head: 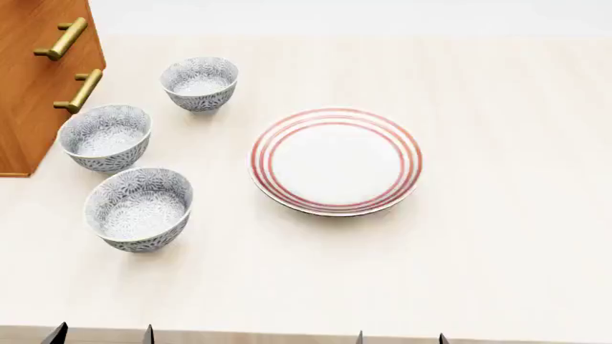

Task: Open the top drawer of the cabinet.

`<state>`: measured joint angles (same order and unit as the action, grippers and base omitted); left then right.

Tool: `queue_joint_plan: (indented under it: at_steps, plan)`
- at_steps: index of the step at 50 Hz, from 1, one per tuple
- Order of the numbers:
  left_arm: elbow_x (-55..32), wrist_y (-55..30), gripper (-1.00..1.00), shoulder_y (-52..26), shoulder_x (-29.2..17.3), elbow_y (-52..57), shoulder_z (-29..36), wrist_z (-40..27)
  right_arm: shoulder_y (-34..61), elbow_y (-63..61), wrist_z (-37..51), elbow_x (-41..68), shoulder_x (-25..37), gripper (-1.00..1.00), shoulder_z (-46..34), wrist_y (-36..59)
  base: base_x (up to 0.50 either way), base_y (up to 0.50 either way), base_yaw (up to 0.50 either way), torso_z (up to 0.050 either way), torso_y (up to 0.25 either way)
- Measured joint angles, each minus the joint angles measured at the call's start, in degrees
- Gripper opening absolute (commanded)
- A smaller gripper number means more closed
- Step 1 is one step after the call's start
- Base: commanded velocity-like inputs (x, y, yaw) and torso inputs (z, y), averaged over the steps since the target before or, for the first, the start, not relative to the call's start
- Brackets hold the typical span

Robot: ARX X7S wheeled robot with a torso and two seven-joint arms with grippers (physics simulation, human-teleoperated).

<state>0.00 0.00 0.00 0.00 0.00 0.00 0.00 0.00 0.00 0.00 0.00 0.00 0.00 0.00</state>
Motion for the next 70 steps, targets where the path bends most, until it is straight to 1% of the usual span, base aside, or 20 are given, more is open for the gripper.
queue_joint_plan:
  at_steps: [12,39,49,70]
  plan:
    - [-2.0,-0.1,1.0,0.3,-1.5,0.2,1.5,-1.0,-0.6,-0.5,2.0,1.7,1.2,1.0,-1.5,-1.9,0.0,0.0,0.0,0.0,0.0]
    - [-5.4,0.1,1.0,0.5,-4.2,0.8,4.5,-3.3,-0.5,-0.4,5.5,3.4,4.1,1.0,-5.6,-3.3,0.0,0.49,0.0,0.0,0.0]
    - [-5.8,-0.1,1.0,0.4,-4.8,0.7,5.1,-4.5,-0.5,-0.3,6.4,5.2,4.5,1.0,-5.7,-3.6,0.0,0.01,0.0,0.0,0.0]
    - [-6.3,-0.7,1.0,0.0,-5.9,0.5,6.4,-7.2,-0.4,0.0,7.3,7.6,5.8,1.0,-7.0,-4.2,0.0,0.0,0.0,0.049,0.09]
